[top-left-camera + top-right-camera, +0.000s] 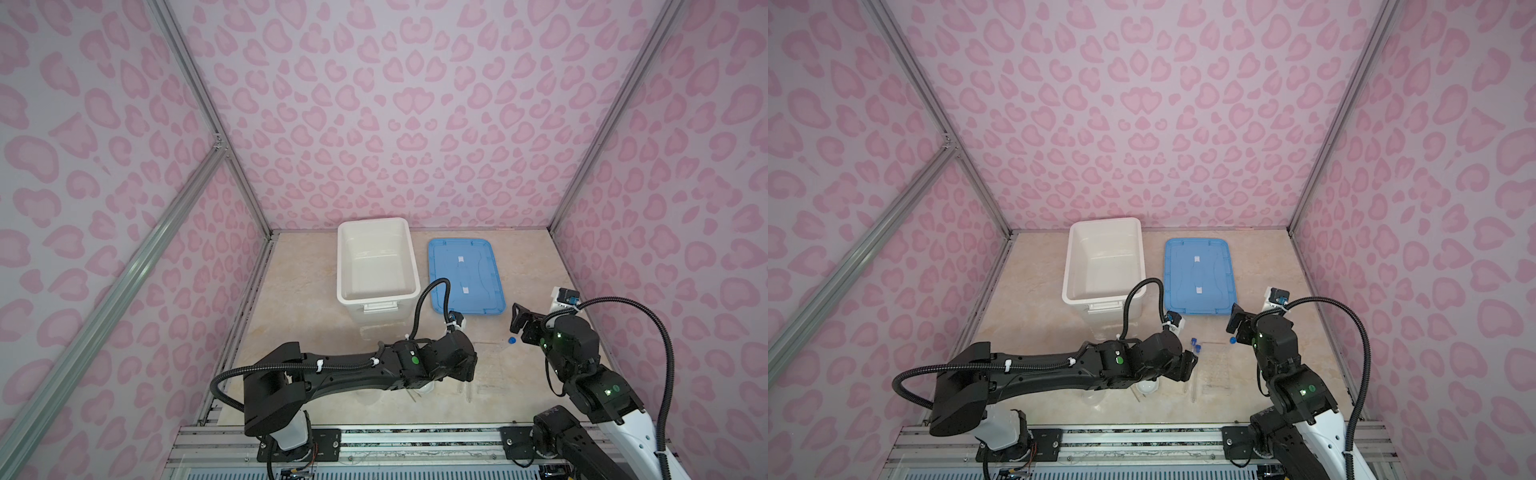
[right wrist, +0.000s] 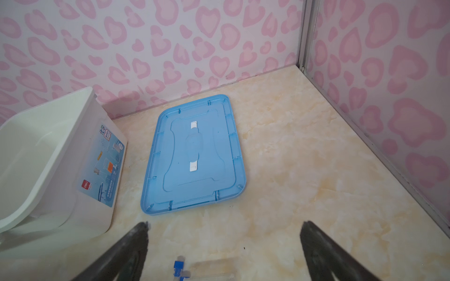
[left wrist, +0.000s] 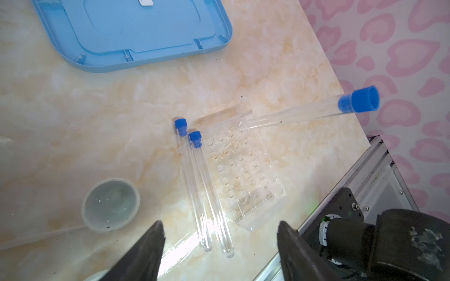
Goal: Organize the chemistry lab equipment
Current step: 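Grasp a second blue-capped test tube with the left gripper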
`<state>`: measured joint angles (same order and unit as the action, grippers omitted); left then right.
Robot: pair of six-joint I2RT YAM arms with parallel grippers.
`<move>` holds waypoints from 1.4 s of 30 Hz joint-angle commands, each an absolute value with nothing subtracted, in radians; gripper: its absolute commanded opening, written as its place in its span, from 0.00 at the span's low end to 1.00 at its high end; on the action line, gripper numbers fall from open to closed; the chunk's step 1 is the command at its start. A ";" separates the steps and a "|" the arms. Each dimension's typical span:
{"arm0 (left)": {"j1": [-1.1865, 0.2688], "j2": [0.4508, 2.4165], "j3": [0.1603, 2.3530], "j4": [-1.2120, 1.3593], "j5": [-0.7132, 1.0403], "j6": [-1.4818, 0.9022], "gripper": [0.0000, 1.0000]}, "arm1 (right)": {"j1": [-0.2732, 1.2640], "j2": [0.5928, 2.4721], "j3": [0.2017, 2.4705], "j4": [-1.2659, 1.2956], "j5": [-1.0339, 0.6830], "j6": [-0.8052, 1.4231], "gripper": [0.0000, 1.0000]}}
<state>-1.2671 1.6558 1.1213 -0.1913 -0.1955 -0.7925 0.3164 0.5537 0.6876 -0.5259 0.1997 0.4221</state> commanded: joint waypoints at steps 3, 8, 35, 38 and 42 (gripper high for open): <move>-1.272 1.726 1.165 -0.366 -0.132 -0.789 0.56 | 0.230 0.626 0.818 -0.756 -0.112 0.395 0.98; -1.280 1.808 1.240 -0.448 -0.155 -0.733 0.53 | 0.229 0.624 0.850 -0.811 -0.216 0.388 0.98; -1.277 2.051 1.461 -0.574 -0.176 -0.717 0.30 | 0.211 0.629 0.845 -0.829 -0.195 0.377 0.99; -1.277 2.065 1.474 -0.595 -0.184 -0.722 0.30 | 0.211 0.637 0.844 -0.825 -0.197 0.377 0.98; -1.275 2.086 1.493 -0.614 -0.186 -0.726 0.31 | 0.211 0.649 0.847 -0.819 -0.197 0.375 0.98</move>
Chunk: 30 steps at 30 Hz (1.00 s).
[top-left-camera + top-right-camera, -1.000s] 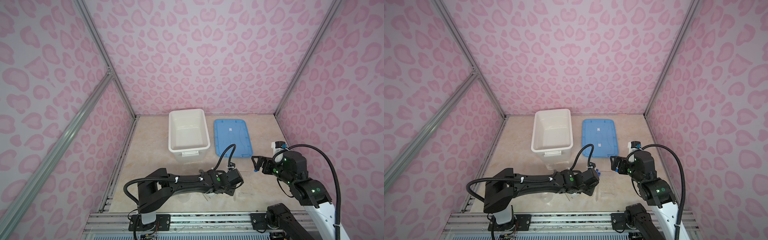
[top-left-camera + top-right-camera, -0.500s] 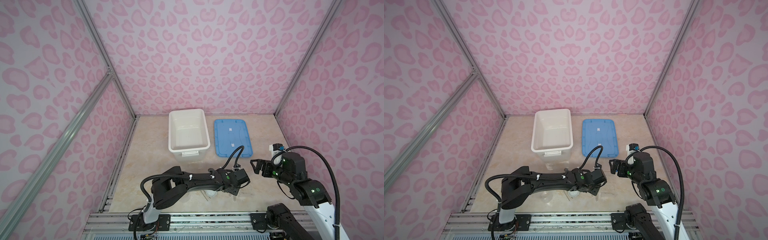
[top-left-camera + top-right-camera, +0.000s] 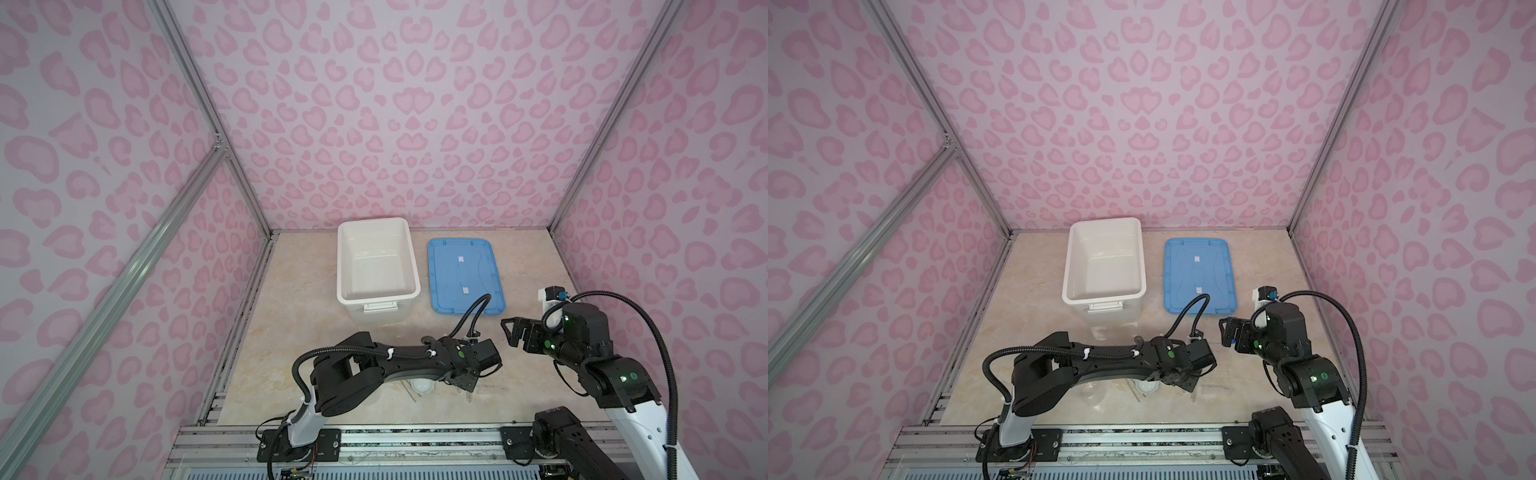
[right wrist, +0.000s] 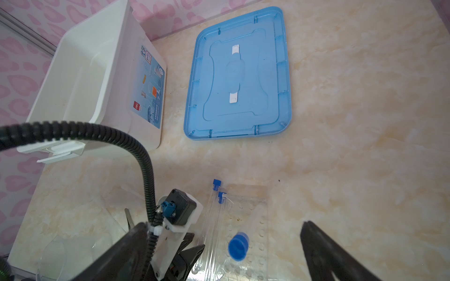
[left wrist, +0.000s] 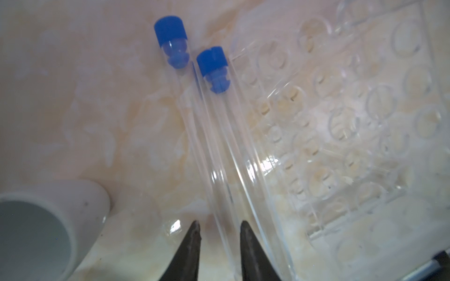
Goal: Organize the chemistry lab equipment
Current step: 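Grasp a second blue-capped test tube with the left gripper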
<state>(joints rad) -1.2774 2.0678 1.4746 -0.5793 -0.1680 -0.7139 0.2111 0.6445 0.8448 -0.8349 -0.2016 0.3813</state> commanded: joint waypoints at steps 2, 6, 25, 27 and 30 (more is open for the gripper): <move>-1.276 2.094 1.497 -0.618 -0.188 -0.730 0.31 | 0.210 0.652 0.847 -0.817 -0.197 0.376 0.98; -1.267 2.099 1.493 -0.618 -0.186 -0.736 0.31 | 0.210 0.653 0.848 -0.813 -0.196 0.376 0.98; -1.244 2.058 1.440 -0.558 -0.200 -0.750 0.22 | 0.205 0.654 0.845 -0.797 -0.222 0.379 0.98; -1.243 2.037 1.424 -0.534 -0.206 -0.746 0.22 | 0.205 0.656 0.848 -0.796 -0.225 0.377 0.98; -1.244 1.976 1.364 -0.448 -0.212 -0.734 0.18 | 0.201 0.661 0.852 -0.793 -0.241 0.378 0.98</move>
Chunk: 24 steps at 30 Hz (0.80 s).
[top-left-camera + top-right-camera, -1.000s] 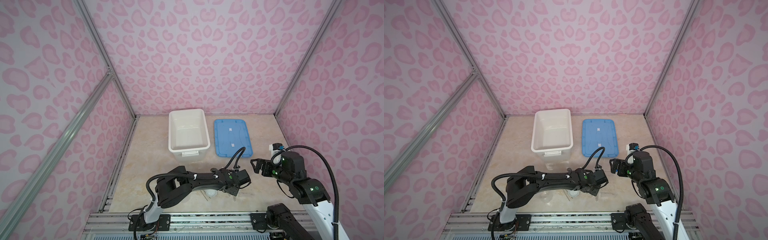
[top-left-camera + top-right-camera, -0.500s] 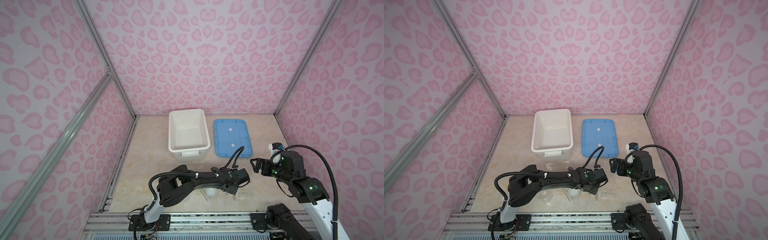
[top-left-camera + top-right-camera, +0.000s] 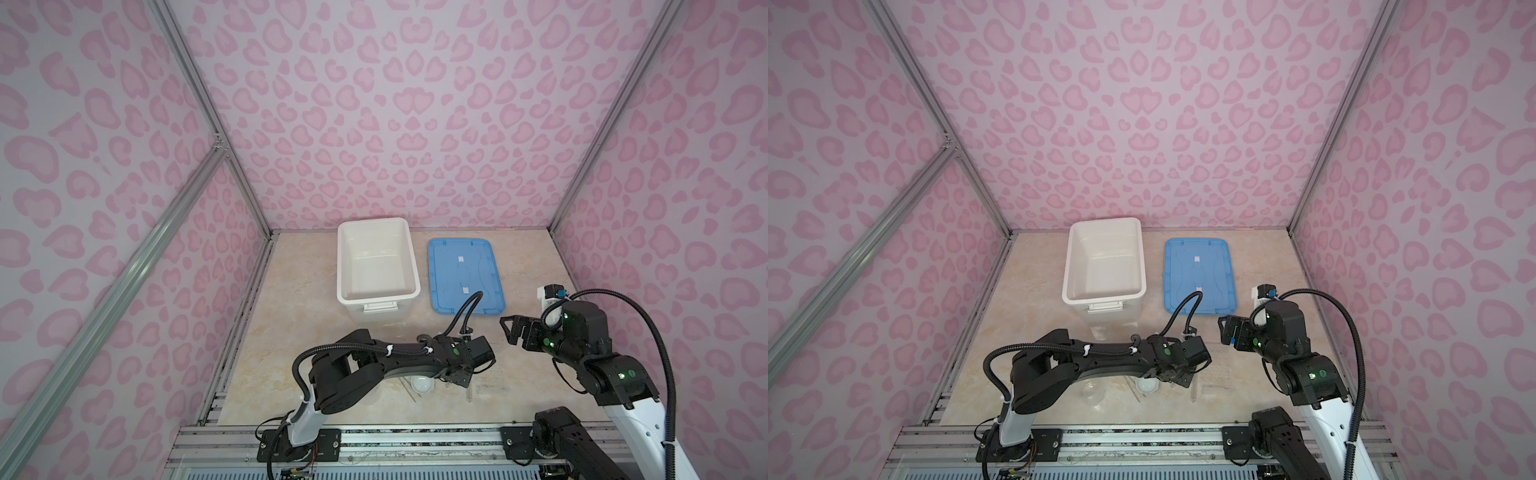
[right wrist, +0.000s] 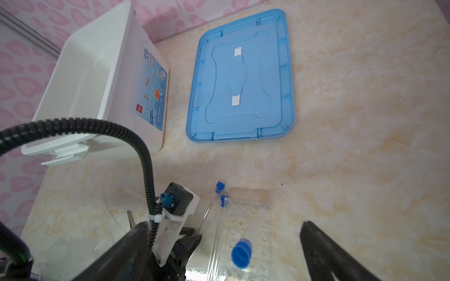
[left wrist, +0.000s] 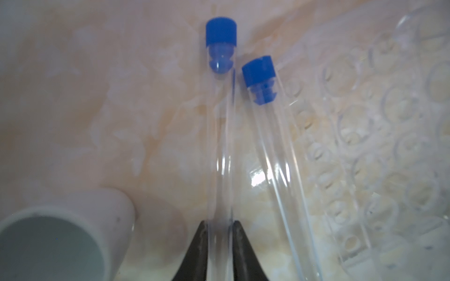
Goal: Organize the chemistry lab equipment
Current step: 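Grasp a second blue-capped test tube with the left gripper, then lift the tube upright with left gripper while right gripper grips its cap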
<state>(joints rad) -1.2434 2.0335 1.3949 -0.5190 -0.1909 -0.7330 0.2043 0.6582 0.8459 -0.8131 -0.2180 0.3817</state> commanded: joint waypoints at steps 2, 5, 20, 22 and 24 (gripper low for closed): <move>-1.244 1.942 1.336 -0.404 -0.218 -0.726 0.18 | 0.197 0.667 0.856 -0.789 -0.260 0.380 0.98; -1.244 1.899 1.284 -0.350 -0.230 -0.715 0.18 | 0.187 0.680 0.867 -0.786 -0.297 0.382 0.98; -1.268 1.547 0.970 0.061 -0.339 -0.539 0.13 | 0.158 0.883 1.052 -0.849 -0.584 0.362 0.87; -1.270 1.504 0.931 0.106 -0.341 -0.512 0.13 | 0.173 0.907 1.062 -0.835 -0.608 0.365 0.86; -1.270 1.458 0.893 0.148 -0.341 -0.495 0.13 | 0.203 0.926 1.068 -0.818 -0.614 0.370 0.85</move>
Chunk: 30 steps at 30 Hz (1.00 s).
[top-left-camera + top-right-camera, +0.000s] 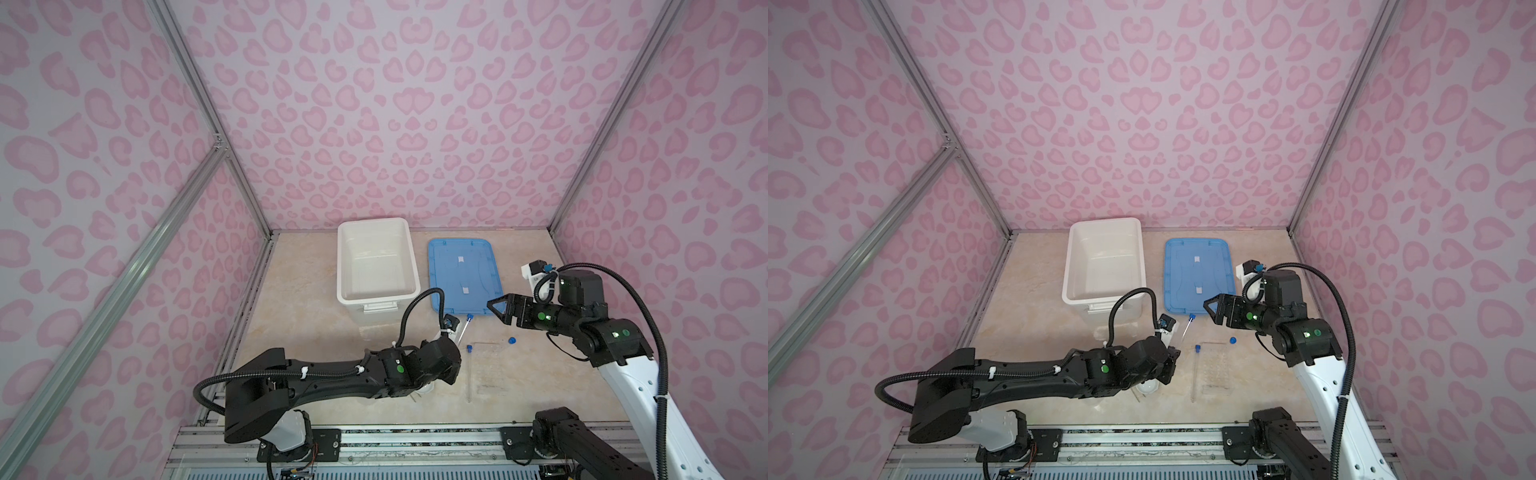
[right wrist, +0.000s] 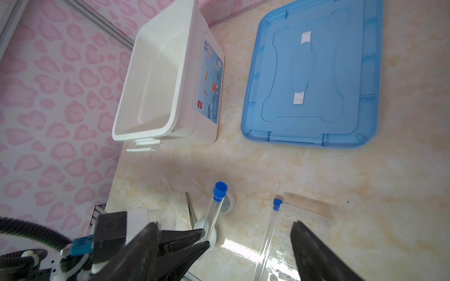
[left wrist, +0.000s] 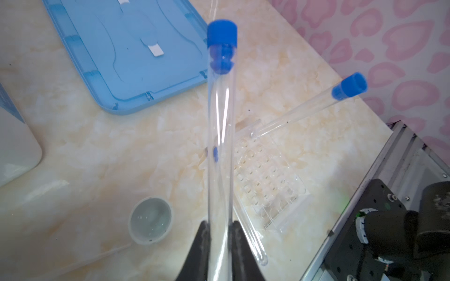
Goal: Organize the chemistry lab equipment
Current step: 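Lift the tube upright with left gripper while right gripper grips its cap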
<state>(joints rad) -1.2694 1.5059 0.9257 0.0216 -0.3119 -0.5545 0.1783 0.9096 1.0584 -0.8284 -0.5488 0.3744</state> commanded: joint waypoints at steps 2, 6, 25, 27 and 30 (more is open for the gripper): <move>-1.274 1.424 0.865 0.172 -0.341 -0.484 0.13 | 0.239 0.951 1.069 -0.802 -0.620 0.384 0.82; -1.286 1.380 0.837 0.183 -0.349 -0.463 0.13 | 0.339 1.001 1.067 -0.762 -0.601 0.409 0.75; -1.298 1.346 0.797 0.184 -0.352 -0.459 0.13 | 0.447 1.048 1.009 -0.647 -0.570 0.481 0.36; -1.298 1.349 0.794 0.183 -0.351 -0.461 0.13 | 0.448 1.046 1.008 -0.650 -0.575 0.483 0.31; -1.299 1.354 0.797 0.183 -0.350 -0.460 0.13 | 0.448 1.044 0.997 -0.641 -0.574 0.484 0.28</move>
